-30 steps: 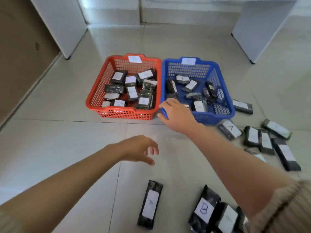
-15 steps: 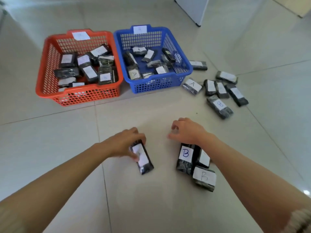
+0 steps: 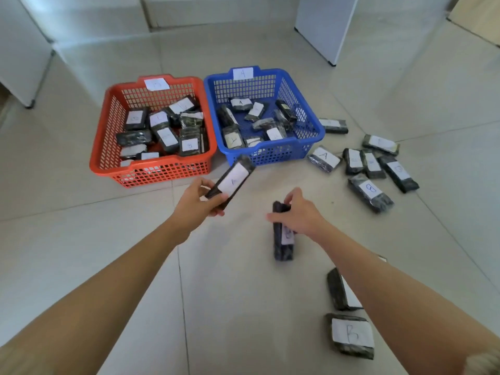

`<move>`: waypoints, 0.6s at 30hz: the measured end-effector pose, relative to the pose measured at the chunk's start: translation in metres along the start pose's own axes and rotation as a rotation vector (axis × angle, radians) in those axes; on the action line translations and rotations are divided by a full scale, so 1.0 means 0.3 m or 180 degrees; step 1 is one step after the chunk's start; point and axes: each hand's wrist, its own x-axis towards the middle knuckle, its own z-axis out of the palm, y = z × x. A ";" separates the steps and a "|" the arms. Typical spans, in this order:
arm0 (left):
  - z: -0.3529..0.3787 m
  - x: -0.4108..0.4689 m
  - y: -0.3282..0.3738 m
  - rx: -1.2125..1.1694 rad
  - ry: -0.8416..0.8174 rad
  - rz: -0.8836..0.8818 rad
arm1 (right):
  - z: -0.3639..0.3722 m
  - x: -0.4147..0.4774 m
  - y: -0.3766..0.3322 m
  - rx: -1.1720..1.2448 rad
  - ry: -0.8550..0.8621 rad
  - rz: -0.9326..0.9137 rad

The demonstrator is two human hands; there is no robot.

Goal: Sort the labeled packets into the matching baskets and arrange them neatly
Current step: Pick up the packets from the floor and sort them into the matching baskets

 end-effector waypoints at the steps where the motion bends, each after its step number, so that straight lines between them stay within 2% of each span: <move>1: -0.009 0.014 0.023 -0.0286 0.0221 0.0042 | -0.003 0.010 -0.045 0.0435 0.0181 -0.0153; 5: -0.062 0.103 0.133 -0.1052 0.1455 0.0117 | -0.035 0.060 -0.225 0.1377 0.0713 -0.0778; 8: -0.149 0.171 0.181 -0.1178 0.2255 0.0124 | -0.031 0.134 -0.353 0.1769 0.0944 -0.1007; 12: -0.333 0.257 0.145 -0.0169 0.2799 0.0177 | 0.028 0.273 -0.545 0.2107 0.0867 -0.1022; 15: -0.467 0.323 0.066 0.0341 0.3017 0.0155 | 0.104 0.397 -0.670 0.2364 0.0711 -0.0952; 18: -0.560 0.368 -0.024 0.0856 0.3091 0.0024 | 0.186 0.478 -0.762 0.2269 0.0393 -0.0909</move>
